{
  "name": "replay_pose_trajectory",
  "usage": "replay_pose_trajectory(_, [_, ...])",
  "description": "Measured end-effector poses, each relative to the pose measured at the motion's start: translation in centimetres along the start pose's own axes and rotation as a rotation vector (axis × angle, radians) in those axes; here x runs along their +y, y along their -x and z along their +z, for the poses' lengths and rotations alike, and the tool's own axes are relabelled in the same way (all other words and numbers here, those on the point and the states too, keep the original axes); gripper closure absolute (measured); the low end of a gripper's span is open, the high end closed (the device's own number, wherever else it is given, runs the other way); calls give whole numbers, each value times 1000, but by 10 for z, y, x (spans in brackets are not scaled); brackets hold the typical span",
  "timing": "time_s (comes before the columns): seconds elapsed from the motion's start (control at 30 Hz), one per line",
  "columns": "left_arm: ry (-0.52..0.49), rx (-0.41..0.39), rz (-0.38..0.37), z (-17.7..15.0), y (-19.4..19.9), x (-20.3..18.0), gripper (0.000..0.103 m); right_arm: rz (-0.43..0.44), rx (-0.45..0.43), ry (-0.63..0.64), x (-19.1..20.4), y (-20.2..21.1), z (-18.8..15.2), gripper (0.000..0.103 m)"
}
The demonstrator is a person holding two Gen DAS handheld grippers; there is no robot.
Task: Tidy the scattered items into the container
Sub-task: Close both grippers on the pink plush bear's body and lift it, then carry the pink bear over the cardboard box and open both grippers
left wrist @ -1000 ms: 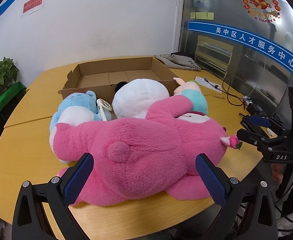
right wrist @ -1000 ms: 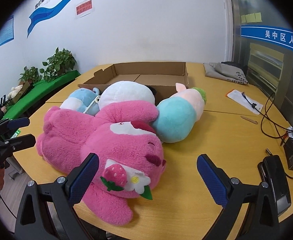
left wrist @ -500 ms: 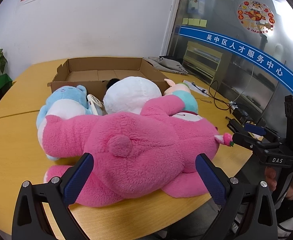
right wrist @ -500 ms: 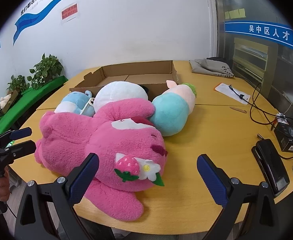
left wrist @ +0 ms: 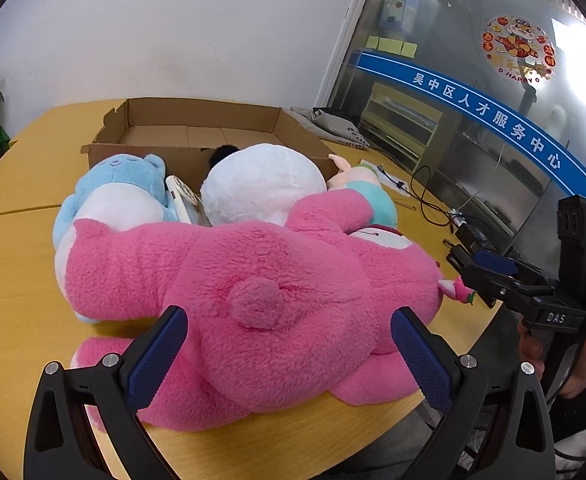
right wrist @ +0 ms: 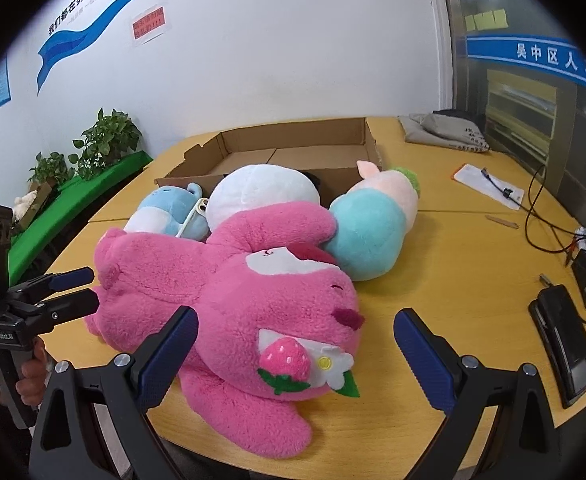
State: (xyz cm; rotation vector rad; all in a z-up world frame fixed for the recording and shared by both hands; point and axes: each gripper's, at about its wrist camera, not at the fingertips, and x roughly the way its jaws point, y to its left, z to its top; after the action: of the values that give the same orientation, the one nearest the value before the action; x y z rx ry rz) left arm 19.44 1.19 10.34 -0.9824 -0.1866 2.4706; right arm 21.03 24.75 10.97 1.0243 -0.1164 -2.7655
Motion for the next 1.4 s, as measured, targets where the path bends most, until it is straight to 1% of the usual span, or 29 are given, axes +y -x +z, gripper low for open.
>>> replay_pose_trajectory(0.1, [-19,26,9,2,-9,2,0,17,19,-10,-6,-12,0,4])
replay_pose_trajectory(0.2, [-22,68,36,1,-24,8,0,79,36,-20,-11,-25,0,4])
replay_pose_trajectory(0.27, [-35,95,65,-4,-35,13,0,116,73,-25,-16,-41,-4,4])
replay_pose_trajectory(0.3, [-28,108,66,-8,-41,17,0,124,93,-26,-18,-51,-9,4])
replay_pose_trajectory(0.37, [19,113,30,-13,-46,27,4,157,126,-59,-26,-71,-18,5])
replay_pose_trajectory(0.4, [37,110,17,-15,-47,31,9,193,135,-97,-32,-77,-21,5])
replay_pose_trajectory(0.43, [51,107,9,-16,-47,33,16,229,141,-129,-37,-82,-23,8])
replay_pose_trajectory(0.47, [60,107,0,-16,-46,34,19,259,143,-145,-39,-85,-24,13])
replay_pose_trajectory(0.5, [65,109,-8,-16,-45,34,27,271,138,-143,-39,-86,-24,16])
replay_pose_trajectory(0.53, [68,109,-15,-14,-43,34,34,275,129,-128,-37,-85,-24,23])
replay_pose_trajectory(0.57, [72,108,-24,-14,-39,35,38,277,121,-111,-34,-83,-23,29])
replay_pose_trajectory(0.6, [79,106,-37,-13,-36,35,45,276,116,-93,-31,-81,-23,32])
replay_pose_trajectory(0.63, [93,102,-52,-13,-31,37,54,280,113,-82,-28,-78,-23,39])
replay_pose_trajectory(0.67, [110,94,-69,-13,-24,37,57,288,105,-78,-27,-75,-23,45])
replay_pose_trajectory(0.7, [111,85,-81,-12,-17,35,62,299,91,-76,-27,-70,-23,47])
replay_pose_trajectory(0.73, [97,79,-83,-12,-11,30,62,306,78,-75,-26,-66,-23,50])
replay_pose_trajectory(0.8, [31,61,-62,-7,2,13,62,312,50,-74,-25,-53,-22,51])
replay_pose_trajectory(0.87, [7,30,-62,1,15,1,62,316,20,-85,-25,-40,-17,51])
replay_pose_trajectory(0.97, [-16,-37,-80,26,37,-10,63,326,-29,-103,-27,-21,-1,51])
replay_pose_trajectory(1.03, [-44,-86,-72,47,47,-13,62,336,-79,-96,-27,-9,22,51])
replay_pose_trajectory(1.07, [-56,-115,-65,62,51,-13,62,336,-100,-85,-26,-7,34,51])
replay_pose_trajectory(1.13, [-74,-147,-61,91,49,-8,62,324,-153,-41,-20,-6,62,51])
replay_pose_trajectory(1.23, [-99,-164,-51,142,28,11,62,306,-206,-13,-17,-23,110,51])
replay_pose_trajectory(1.27, [-96,-158,-48,158,18,20,62,298,-210,-4,-17,-30,125,51])
replay_pose_trajectory(1.33, [-100,-147,-35,193,-7,38,62,284,-216,19,-18,-57,165,51])
replay_pose_trajectory(1.4, [-88,-134,-26,230,-36,61,63,284,-199,20,-23,-86,201,51])
